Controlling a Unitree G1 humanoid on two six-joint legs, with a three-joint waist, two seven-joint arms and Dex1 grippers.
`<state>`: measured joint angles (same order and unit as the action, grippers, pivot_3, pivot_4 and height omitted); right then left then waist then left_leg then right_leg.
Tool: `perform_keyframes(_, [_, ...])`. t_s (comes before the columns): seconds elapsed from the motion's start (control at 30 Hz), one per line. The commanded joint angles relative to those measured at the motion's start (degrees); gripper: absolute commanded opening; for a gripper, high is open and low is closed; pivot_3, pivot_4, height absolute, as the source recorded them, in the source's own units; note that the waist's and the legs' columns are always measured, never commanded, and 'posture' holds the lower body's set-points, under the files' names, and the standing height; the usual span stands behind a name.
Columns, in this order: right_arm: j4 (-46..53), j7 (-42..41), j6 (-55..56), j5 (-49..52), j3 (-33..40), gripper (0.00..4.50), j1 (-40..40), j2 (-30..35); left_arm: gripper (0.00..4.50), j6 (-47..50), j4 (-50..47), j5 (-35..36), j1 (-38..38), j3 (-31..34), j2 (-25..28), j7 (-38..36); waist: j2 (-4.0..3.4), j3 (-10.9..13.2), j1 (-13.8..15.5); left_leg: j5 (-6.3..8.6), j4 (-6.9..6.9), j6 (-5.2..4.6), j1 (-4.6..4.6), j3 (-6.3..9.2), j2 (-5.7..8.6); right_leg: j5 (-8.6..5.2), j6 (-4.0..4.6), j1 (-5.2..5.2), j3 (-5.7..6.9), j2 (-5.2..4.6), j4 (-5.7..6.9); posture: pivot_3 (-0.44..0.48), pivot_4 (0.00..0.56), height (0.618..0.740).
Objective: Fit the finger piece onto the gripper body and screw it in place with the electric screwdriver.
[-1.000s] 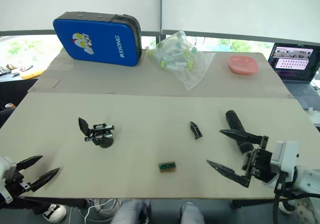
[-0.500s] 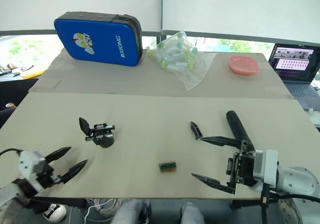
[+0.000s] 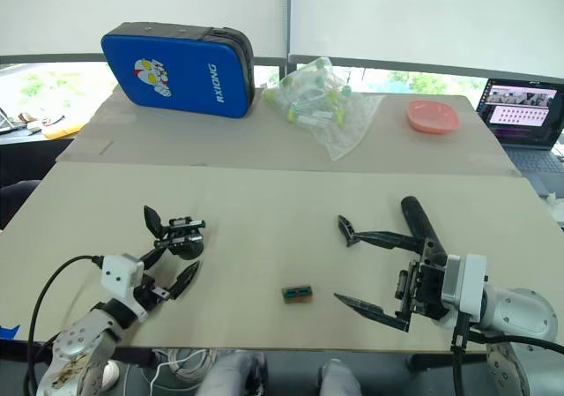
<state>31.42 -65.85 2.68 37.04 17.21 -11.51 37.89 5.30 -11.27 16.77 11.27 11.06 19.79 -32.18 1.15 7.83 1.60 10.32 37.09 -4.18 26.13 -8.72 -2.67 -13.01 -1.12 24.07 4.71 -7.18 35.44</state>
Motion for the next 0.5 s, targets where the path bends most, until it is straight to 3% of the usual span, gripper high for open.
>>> perform_keyframes(0.03, [0.47, 0.23, 0.54, 0.60, 0.97, 4.50, 0.64, 0.77, 4.47, 1.17, 0.58, -1.22, -1.55, -2.27, -1.14, 2.07, 0.00, 0.00, 0.02, 0.00, 0.01, 0.00, 0.00, 0.00, 0.00, 0.00, 0.00, -0.01, 0.00, 0.01, 0.00, 0.000, 0.150, 0.740])
perform_keyframes(0.27, [0.45, -0.02, 1.08, 0.37, 1.19, 4.50, 0.02, 0.70, 4.47, 1.95, 1.71, -2.67, -2.43, -4.33, -2.09, 4.17, -0.18, -0.11, 0.63, 0.00, 0.06, -0.01, 0.00, 0.00, 0.01, 0.01, -0.02, -0.02, 0.00, 0.02, 0.03, 0.000, 0.150, 0.740])
perform_keyframes(0.37, [0.53, -0.12, 1.36, 0.23, 1.40, 4.50, -0.67, 0.55, 3.66, 2.05, 3.20, -2.48, -3.38, -4.87, -1.95, 3.70, -0.28, -0.17, 0.74, 0.00, 0.06, -0.02, -0.01, 0.00, 0.01, 0.00, -0.02, -0.02, 0.00, 0.01, 0.04, 0.000, 0.150, 0.740])
perform_keyframes(0.47, [0.80, -0.09, 1.54, 0.13, 1.89, 4.50, -1.77, 0.45, 2.26, 1.63, 4.72, -2.65, -4.36, -5.39, -1.43, 2.81, -0.35, -0.21, 0.90, 0.00, 0.13, -0.02, -0.02, 0.00, 0.02, 0.00, -0.03, -0.02, 0.02, 0.01, 0.13, 0.000, 0.150, 0.740])
perform_keyframes(0.5, [0.90, -0.14, 1.62, 0.14, 2.17, 4.50, -2.22, 0.46, 2.27, 1.34, 5.23, -2.65, -4.67, -5.32, -1.18, 2.56, -0.40, -0.24, 0.97, 0.00, 0.15, -0.02, -0.02, 0.00, 0.02, -0.01, -0.04, -0.02, 0.02, 0.01, 0.17, 0.000, 0.150, 0.740])
